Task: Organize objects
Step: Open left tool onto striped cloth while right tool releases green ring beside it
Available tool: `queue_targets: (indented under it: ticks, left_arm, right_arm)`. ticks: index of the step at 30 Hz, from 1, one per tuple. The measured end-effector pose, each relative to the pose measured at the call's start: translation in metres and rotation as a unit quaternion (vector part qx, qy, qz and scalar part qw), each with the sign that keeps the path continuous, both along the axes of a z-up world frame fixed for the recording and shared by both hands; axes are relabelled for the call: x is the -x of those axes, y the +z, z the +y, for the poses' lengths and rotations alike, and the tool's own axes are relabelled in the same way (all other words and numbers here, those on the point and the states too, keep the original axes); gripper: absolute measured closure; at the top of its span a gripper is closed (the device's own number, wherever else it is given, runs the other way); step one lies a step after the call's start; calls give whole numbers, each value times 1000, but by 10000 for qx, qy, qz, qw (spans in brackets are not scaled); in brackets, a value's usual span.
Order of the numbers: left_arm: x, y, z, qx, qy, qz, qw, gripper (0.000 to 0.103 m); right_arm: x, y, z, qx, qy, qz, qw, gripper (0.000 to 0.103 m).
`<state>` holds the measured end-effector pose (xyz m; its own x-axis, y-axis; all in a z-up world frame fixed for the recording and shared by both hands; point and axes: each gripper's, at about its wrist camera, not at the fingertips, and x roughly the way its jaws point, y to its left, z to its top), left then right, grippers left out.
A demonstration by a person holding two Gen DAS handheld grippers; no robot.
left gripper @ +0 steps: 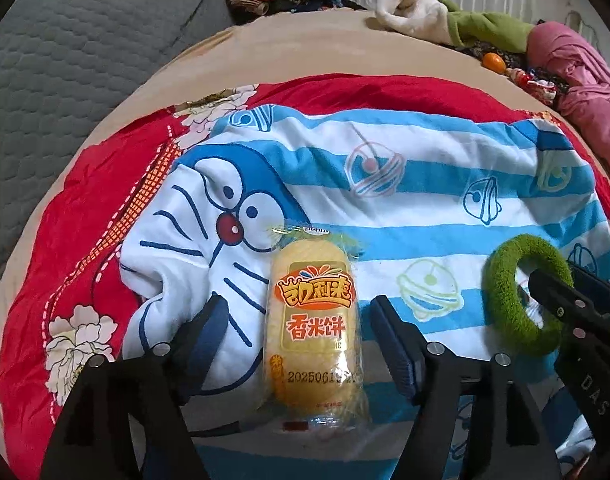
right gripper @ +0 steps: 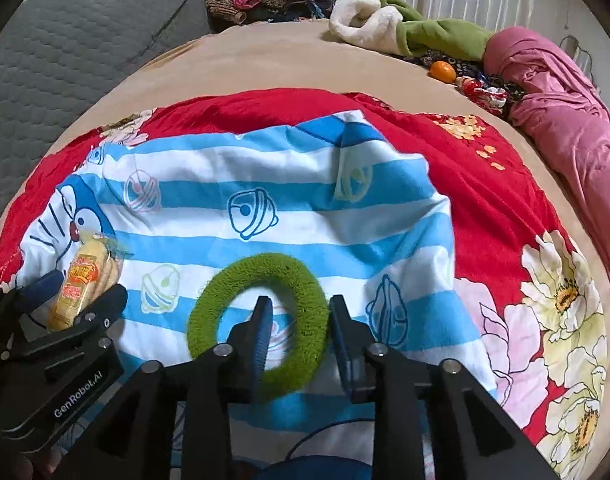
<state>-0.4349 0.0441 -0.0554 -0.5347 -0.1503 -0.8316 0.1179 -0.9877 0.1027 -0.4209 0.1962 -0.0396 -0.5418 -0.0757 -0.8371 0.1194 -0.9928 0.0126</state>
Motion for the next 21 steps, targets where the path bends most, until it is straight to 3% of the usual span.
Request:
queue_targets:
  ticks: [2,4,10,16,20,21]
  left_arm:
    - [0,0,0,-34,-30,-27,10000,26]
    - [-1,0,1,-16,-49,-78,10000,26]
    - [-3,5,0,-167,-78,-143,9997,22]
    - [-5,15,-1,-59,-52,-235,9997,16]
    - [-10,25,-3,-321,-102,-237,9992,0]
    - [-11,28,-3,-357,-116,-217,9991,0]
  right_arm:
    - [-1,2,1,76,-24,13,10000,57]
    - [-2,5,3,178,-39,29,9998,53]
    - [-5,10,7,233,-71,44,9997,50]
    - [-10,15,12,275,-115,63,9995,50]
    - [-12,20,14,299,-132,102,9994,50]
    - [-13,22,14,292,-112,114,9994,50]
